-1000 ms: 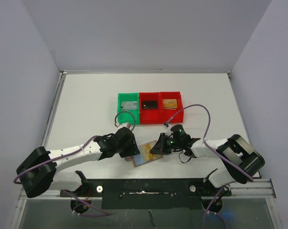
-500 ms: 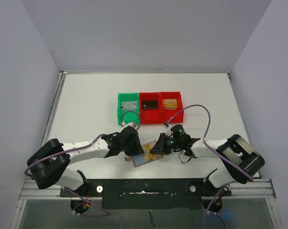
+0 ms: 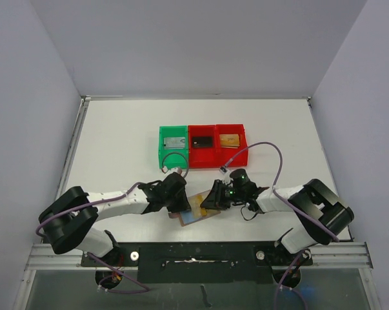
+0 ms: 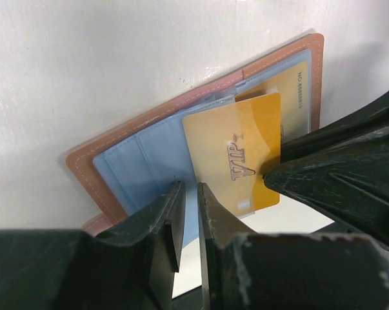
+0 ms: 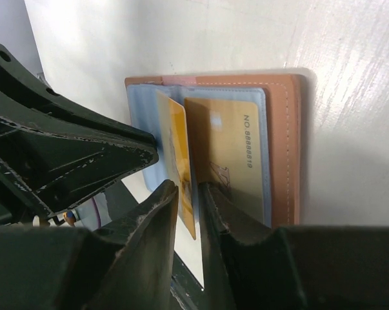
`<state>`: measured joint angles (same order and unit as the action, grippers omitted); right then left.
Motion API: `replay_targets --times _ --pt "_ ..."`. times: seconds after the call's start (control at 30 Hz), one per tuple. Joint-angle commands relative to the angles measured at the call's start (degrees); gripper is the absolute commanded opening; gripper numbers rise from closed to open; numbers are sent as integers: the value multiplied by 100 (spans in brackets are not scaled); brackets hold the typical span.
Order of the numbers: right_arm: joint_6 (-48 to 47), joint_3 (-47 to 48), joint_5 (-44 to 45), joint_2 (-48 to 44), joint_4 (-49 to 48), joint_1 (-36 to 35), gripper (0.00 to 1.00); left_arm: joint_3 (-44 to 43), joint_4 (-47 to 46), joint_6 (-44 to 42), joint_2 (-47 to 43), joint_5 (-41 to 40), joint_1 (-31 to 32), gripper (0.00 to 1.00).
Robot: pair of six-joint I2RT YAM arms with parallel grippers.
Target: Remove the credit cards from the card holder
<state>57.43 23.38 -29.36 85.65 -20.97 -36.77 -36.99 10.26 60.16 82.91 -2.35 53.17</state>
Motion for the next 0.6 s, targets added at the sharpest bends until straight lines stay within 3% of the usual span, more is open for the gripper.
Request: replay_targets --times 0.0,0.27,0.57 --pt "-126 158 -213 181 -371 21 23 252 367 -127 42 -260 9 15" --pt "-188 224 -499 479 -724 22 22 246 418 -128 27 -290 1 14" --pt "-131 91 -553 479 -932 48 5 235 526 -128 -103 -336 1 14"
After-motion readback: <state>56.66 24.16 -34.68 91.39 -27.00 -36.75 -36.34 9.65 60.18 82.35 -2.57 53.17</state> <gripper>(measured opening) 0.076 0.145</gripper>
